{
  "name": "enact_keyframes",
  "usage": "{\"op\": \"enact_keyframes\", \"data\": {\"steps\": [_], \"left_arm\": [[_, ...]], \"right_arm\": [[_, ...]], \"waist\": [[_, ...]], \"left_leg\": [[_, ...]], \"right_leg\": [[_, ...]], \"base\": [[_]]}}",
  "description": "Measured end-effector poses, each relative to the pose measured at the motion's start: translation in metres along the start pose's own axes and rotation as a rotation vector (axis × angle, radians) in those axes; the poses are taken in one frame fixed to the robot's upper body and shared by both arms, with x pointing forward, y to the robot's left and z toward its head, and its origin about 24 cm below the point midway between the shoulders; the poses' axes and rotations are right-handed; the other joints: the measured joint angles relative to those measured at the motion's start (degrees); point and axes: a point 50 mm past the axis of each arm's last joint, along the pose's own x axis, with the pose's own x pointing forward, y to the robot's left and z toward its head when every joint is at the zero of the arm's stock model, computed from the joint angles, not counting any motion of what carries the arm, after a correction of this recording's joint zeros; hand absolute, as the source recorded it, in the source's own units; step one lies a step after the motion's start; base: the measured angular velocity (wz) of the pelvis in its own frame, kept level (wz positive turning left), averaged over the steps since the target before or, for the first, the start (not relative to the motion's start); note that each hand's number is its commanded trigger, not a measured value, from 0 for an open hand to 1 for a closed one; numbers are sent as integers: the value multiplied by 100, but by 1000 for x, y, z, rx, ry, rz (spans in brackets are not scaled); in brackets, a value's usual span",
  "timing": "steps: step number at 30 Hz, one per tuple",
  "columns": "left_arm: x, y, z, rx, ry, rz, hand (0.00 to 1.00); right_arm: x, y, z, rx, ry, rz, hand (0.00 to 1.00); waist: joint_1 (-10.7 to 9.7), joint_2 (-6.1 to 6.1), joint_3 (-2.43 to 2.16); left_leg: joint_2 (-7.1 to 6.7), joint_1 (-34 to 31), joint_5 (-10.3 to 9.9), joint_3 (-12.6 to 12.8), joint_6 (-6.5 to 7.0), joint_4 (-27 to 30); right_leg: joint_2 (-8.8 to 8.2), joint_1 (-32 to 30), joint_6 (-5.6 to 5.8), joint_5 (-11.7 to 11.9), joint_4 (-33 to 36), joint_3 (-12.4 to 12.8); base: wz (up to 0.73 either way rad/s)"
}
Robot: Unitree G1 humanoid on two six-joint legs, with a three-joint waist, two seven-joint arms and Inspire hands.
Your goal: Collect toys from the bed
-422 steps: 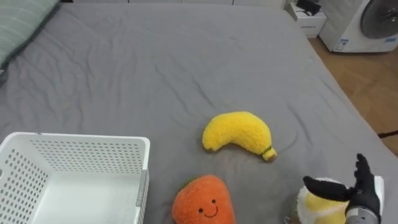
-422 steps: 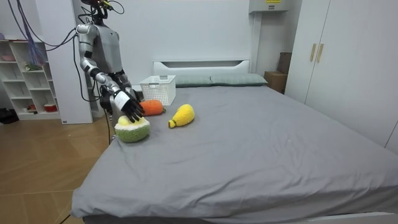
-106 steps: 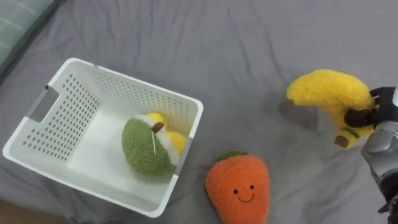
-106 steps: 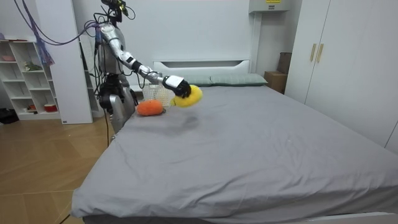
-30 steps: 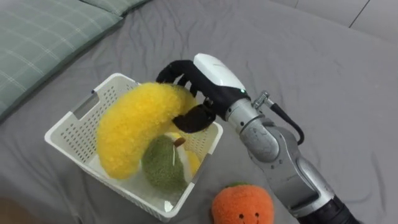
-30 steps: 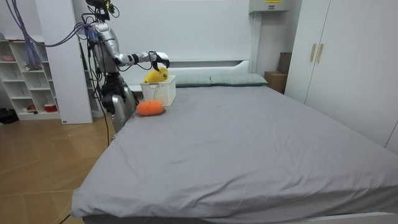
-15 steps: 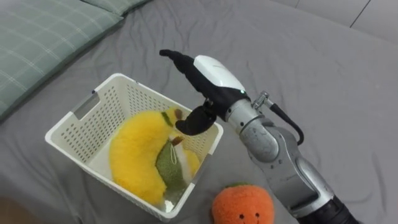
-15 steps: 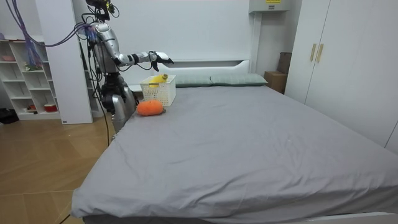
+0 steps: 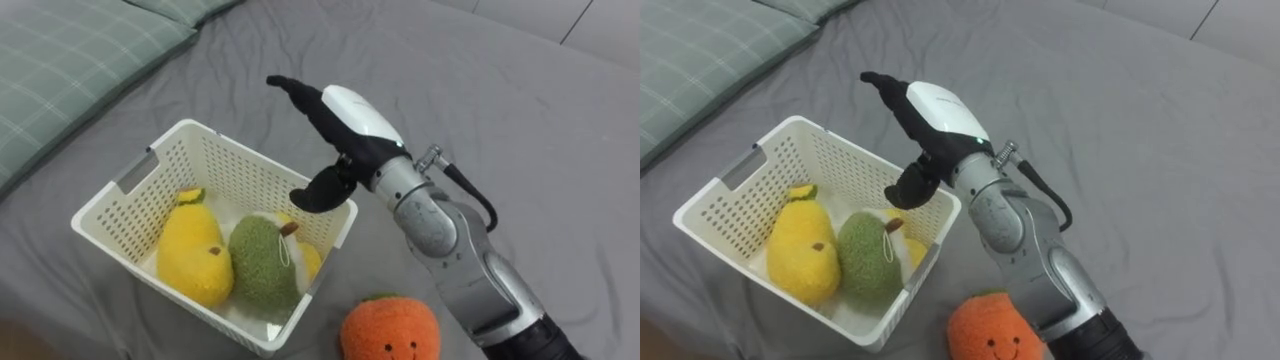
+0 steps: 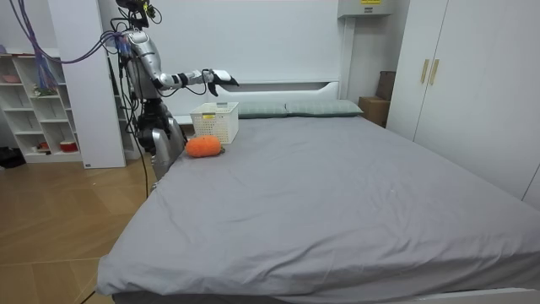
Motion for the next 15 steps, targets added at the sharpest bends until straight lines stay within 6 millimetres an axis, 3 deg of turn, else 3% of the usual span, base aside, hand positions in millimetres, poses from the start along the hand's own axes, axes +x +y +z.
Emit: {"op": "enact_keyframes", "data": {"steps": [3,6,10,15], "left_arm": [[0,0,-1,-7,6,2,0],[0,1,-3,-16,13,6,0],[-2,3,-11,-25,31,18,0],[-4,7,-24,-57,75,41,0]], "right_arm": [[-4,0,-7,16,28,-13,0],[-5,-4,-10,38,40,-35,0],[-9,-23,-22,153,69,-145,0],[-16,-41,-36,250,95,-268,0]], "waist": [[-14,1,1],[-166,4,3],[-421,39,20],[-589,119,-12]], "left_leg": [[-1,-2,0,0,0,6],[-1,-2,0,0,0,24],[-6,-2,-1,-3,2,10],[14,56,-3,95,4,-4]], "right_leg": [[0,0,0,0,0,1],[-5,4,0,0,1,-9],[-7,13,3,2,1,-3],[-3,0,3,2,7,65]], "base": [[0],[0],[0],[-8]]}}
